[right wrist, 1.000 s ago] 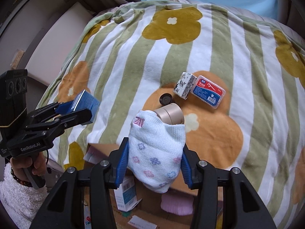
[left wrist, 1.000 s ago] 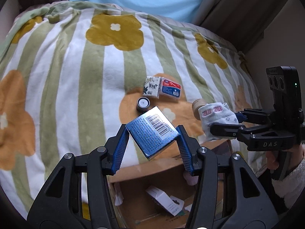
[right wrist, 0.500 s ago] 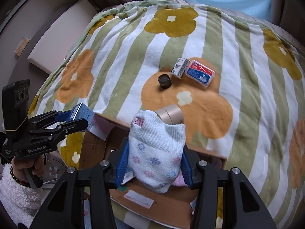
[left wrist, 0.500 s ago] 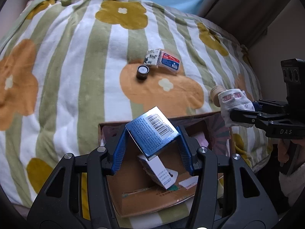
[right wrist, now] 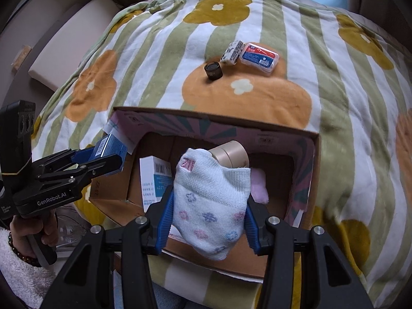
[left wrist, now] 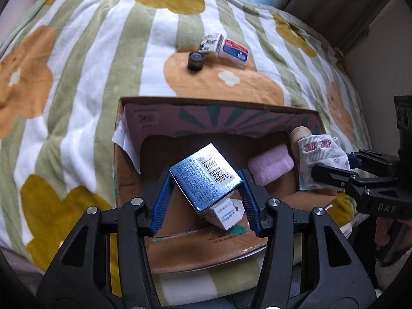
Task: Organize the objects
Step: 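Carry the blue box and sock into the cardboard box and release both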
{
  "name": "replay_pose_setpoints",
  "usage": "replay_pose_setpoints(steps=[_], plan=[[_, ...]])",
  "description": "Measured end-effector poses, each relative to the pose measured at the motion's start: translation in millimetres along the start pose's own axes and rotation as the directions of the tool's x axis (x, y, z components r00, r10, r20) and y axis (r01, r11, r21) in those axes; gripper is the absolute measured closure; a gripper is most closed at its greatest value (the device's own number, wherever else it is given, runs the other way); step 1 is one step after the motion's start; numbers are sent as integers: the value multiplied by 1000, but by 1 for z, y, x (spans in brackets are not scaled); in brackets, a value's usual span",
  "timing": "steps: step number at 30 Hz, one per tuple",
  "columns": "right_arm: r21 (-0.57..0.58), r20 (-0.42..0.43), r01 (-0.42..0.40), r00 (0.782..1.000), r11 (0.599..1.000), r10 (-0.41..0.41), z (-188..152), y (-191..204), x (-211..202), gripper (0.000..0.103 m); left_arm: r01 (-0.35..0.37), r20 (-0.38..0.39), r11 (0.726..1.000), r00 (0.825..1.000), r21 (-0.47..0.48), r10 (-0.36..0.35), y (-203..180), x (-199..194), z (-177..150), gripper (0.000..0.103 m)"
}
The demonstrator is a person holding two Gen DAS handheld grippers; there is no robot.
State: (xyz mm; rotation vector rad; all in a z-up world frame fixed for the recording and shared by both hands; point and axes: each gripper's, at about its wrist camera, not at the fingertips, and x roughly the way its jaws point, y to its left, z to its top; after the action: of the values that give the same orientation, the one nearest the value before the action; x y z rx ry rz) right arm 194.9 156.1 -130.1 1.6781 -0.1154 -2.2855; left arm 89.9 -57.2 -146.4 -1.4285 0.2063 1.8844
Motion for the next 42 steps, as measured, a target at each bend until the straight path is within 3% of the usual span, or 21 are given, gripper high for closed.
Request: replay_pose_setpoints(steps=[11, 14, 15, 16, 17, 18, 42], plan=[[-55, 19, 2, 1000, 998, -1, -11, 12, 10, 58, -62, -3, 998, 998, -19, 62, -4, 10, -6, 56], [-81, 17, -1, 1000, 997, 2, -12, 16, 16, 55, -36, -22, 998, 999, -51, 35, 0, 14, -8, 53], [-87, 15, 1, 1000, 996, 0, -13, 17, 17, 49, -36, -24, 997, 999, -63, 34, 1, 15, -9, 46], [-89, 14, 3, 1000, 996, -2, -13, 18, 19, 37, -34, -23, 997, 999, -68, 33, 2, 15, -9, 38], [-91, 22, 2, 1000, 996, 0, -15, 18, 19, 29, -30, -21, 997, 999, -73, 29, 3, 14, -10, 18], [-95, 31, -2, 999, 996, 5, -16, 18, 18, 19, -25, -12, 997, 1000, -79, 24, 4, 12, -11, 6], [-26, 52, 54, 997, 998, -53, -19, -1, 0, 19, -38, 2, 999, 999, -29, 38, -3, 1, 3, 6]])
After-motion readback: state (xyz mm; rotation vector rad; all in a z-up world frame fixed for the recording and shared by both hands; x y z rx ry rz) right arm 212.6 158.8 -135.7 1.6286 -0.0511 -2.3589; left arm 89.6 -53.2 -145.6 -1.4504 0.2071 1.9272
